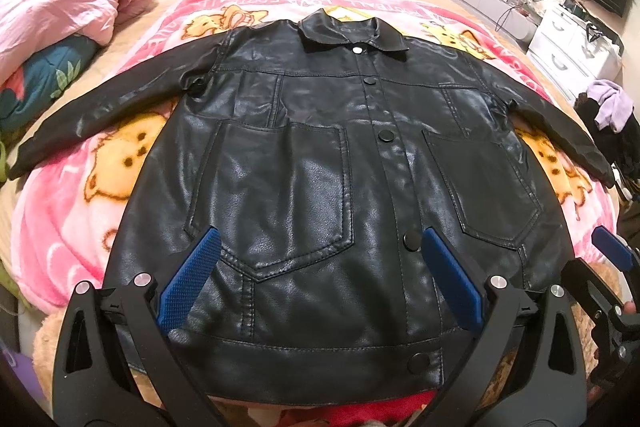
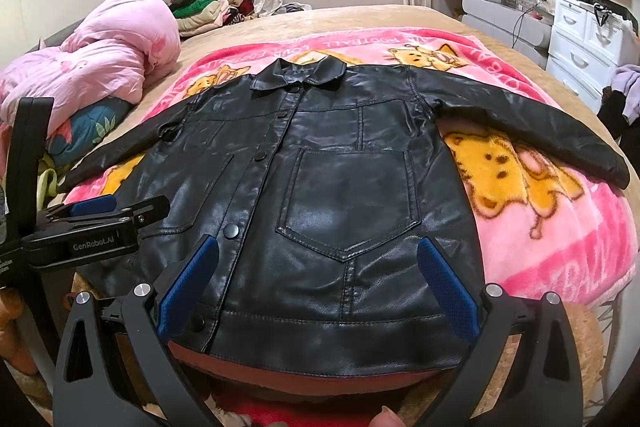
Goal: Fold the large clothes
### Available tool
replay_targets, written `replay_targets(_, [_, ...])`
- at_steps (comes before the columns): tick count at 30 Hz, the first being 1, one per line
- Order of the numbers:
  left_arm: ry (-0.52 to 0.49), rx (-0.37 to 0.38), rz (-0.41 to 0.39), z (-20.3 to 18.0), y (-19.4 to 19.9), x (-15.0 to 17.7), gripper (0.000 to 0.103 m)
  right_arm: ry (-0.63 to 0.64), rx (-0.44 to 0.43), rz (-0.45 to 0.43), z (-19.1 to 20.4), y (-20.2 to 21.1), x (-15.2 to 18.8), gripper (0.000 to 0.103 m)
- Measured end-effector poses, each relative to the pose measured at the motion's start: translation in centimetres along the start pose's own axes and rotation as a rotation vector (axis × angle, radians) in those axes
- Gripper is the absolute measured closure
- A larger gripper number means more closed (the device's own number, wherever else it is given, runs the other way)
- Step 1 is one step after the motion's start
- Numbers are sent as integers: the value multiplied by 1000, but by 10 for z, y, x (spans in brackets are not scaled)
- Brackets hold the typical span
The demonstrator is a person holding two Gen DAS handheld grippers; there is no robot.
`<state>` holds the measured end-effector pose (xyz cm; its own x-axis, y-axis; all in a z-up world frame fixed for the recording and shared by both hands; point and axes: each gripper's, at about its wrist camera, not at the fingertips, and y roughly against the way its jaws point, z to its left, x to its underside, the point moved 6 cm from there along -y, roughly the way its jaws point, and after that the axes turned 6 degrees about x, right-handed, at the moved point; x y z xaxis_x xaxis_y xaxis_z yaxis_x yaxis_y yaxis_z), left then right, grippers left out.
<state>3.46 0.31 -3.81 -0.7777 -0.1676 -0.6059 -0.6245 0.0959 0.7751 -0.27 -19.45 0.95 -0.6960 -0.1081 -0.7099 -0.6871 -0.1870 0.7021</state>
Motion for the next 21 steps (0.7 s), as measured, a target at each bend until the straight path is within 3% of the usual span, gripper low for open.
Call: replay_targets(21, [-2, 2, -5, -2, 1, -2, 9, 7, 5, -10, 1, 5, -5, 4])
